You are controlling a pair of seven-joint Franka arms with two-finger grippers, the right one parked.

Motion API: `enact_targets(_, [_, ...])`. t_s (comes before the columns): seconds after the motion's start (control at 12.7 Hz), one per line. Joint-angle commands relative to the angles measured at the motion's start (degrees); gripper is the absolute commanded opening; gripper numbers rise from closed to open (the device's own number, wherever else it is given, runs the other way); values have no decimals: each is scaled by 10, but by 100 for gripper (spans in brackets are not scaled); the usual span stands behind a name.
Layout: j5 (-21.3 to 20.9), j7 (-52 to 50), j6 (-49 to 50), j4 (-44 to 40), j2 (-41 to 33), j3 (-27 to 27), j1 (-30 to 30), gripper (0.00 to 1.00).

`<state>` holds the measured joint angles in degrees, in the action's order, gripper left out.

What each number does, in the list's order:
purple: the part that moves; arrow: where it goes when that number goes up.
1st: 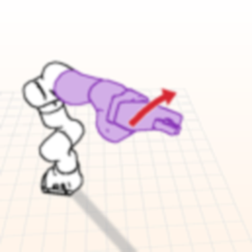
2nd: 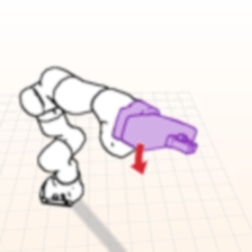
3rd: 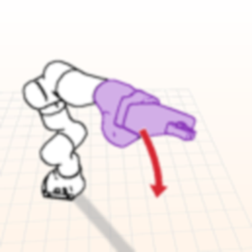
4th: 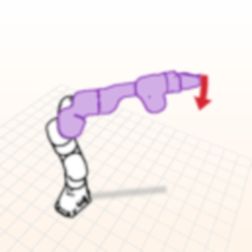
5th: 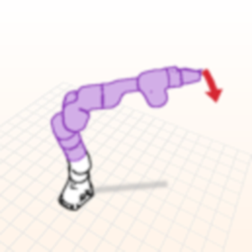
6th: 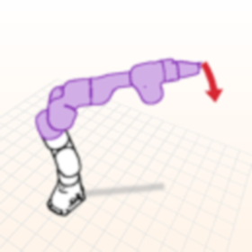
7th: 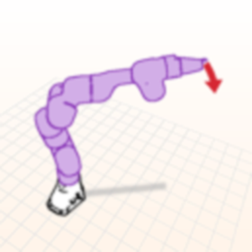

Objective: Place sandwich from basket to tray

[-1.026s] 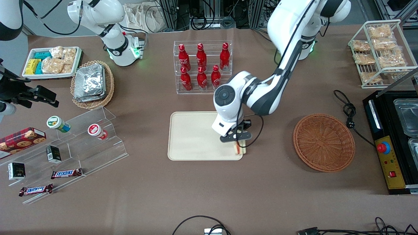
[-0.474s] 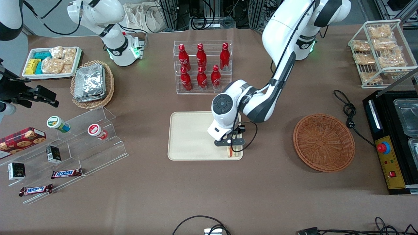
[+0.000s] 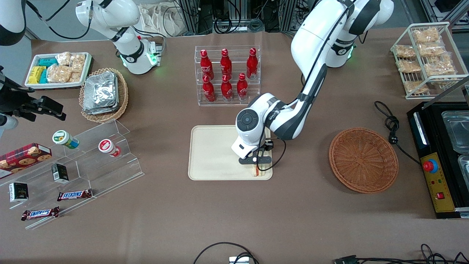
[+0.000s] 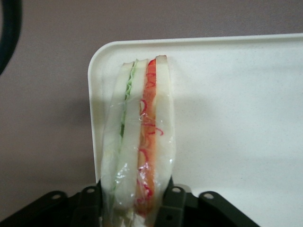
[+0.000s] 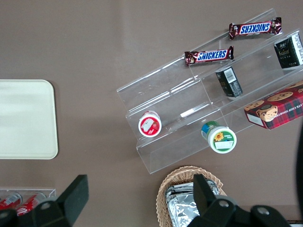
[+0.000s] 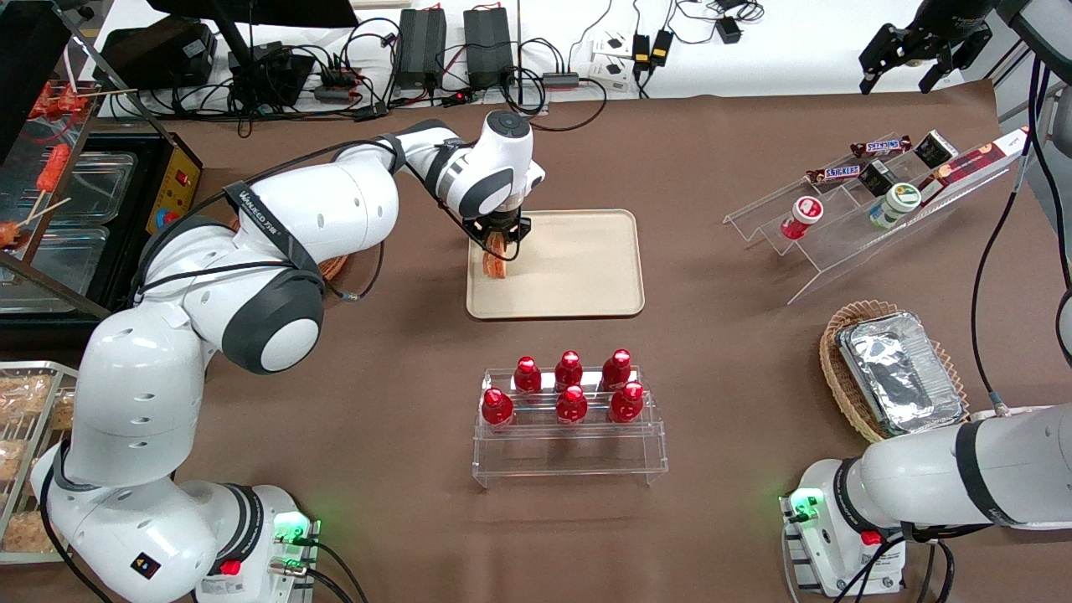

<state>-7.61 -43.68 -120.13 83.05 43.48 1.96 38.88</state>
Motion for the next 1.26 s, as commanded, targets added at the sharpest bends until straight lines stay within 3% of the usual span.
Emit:
enact_targets(0.0, [6,10,10,-6,-25,1,1,100])
enact_targets(0.24, [8,3,63,-5,-100,-1,-13,100])
enact_targets(0.47, [8,18,113,19,-191,-1,-64,100])
enact_targets(0.95, [11,251,148,190,-437,-4,-217,100])
enact_targets(1.18, [34,345,156,245,-513,-5,-292,100])
